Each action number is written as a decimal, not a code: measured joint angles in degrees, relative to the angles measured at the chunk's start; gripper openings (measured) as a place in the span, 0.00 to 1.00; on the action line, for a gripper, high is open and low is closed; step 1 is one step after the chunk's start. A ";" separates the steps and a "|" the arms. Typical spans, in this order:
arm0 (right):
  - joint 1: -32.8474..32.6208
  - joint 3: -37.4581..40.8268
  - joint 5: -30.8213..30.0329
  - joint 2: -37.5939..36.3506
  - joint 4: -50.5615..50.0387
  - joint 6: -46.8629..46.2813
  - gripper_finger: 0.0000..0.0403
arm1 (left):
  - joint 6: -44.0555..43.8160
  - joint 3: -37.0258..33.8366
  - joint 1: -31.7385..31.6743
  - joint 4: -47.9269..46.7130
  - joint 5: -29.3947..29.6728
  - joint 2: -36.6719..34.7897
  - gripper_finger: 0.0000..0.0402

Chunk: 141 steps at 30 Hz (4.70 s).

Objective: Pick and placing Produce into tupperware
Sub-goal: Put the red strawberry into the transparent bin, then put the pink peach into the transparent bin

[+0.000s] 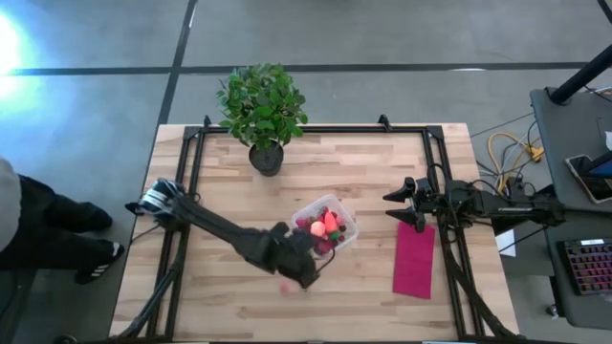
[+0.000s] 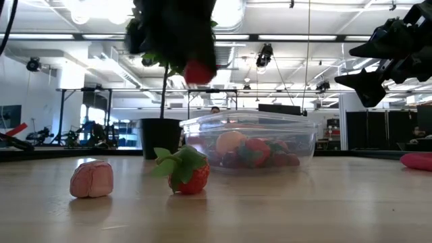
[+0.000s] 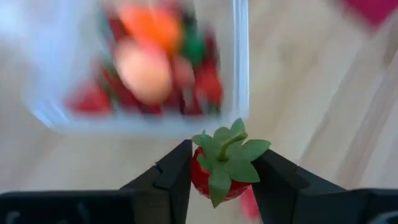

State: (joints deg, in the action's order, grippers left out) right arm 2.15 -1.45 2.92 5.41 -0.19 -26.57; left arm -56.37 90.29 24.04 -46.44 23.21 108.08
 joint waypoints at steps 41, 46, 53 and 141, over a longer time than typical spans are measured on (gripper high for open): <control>0.00 0.00 -0.01 0.00 0.00 0.00 0.71 | -36.58 0.12 7.67 6.59 -12.47 3.02 0.59; 0.00 0.00 0.00 0.00 0.00 0.00 0.71 | -36.80 0.64 7.44 8.40 -12.92 5.41 0.59; 0.00 0.00 -0.02 0.00 0.00 0.00 0.71 | -37.78 0.88 7.05 6.45 -13.13 7.83 0.59; 0.00 0.00 0.00 -0.04 0.02 0.00 0.71 | -12.38 6.06 1.20 -4.06 -21.82 0.66 0.70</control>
State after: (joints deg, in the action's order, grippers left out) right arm 2.15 -1.45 2.92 5.37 -0.16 -26.57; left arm -68.75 96.35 25.24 -50.51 1.40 108.73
